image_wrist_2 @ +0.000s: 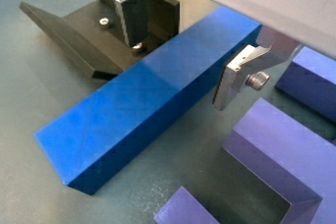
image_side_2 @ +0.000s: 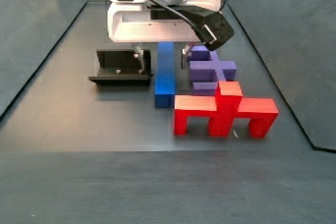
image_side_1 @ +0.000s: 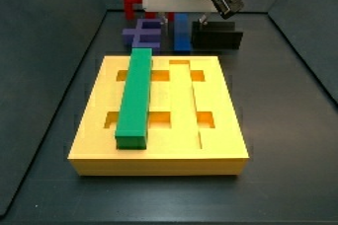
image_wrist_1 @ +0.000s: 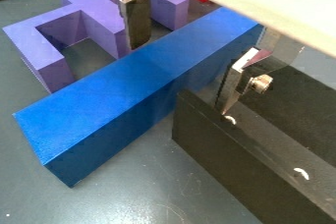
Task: Pick up the blue object. Move up. Move to above the board. Insert the blue object.
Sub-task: Pick up the blue object.
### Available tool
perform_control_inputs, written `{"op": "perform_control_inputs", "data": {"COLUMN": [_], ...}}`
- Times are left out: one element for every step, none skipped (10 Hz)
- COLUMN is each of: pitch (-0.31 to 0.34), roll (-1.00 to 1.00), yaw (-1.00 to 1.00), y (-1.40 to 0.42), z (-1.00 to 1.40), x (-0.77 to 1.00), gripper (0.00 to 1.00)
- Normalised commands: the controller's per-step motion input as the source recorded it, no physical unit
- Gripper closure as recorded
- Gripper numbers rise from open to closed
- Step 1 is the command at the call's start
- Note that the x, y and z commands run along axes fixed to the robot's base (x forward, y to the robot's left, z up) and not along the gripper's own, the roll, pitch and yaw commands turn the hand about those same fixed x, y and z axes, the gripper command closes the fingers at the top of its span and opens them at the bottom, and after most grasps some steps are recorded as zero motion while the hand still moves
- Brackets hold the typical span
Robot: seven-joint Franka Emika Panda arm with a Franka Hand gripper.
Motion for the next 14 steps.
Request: {"op": "perform_control_inputs", "data": {"pitch": [0.0, 0.0, 0.0, 0.0, 0.0, 0.0, 0.0, 0.0, 0.0, 0.0, 0.0, 0.0, 0.0, 0.0], "roll": [0.0, 0.0, 0.0, 0.0, 0.0, 0.0, 0.0, 0.0, 0.0, 0.0, 0.0, 0.0, 0.0, 0.0], "yaw": [0.0, 0.0, 0.0, 0.0, 0.0, 0.0, 0.0, 0.0, 0.0, 0.0, 0.0, 0.0, 0.0, 0.0], "y": [0.0, 0.0, 0.0, 0.0, 0.0, 0.0, 0.0, 0.0, 0.0, 0.0, 0.0, 0.0, 0.0, 0.0], "z": [0.0, 0.0, 0.0, 0.0, 0.0, 0.0, 0.0, 0.0, 0.0, 0.0, 0.0, 0.0, 0.0, 0.0], "x": [0.0, 0.0, 0.0, 0.0, 0.0, 0.0, 0.0, 0.0, 0.0, 0.0, 0.0, 0.0, 0.0, 0.0], "gripper": [0.0, 1.0, 1.0, 1.0, 1.0, 1.0, 1.0, 1.0, 1.0, 1.0, 1.0, 1.0, 1.0, 1.0]}}
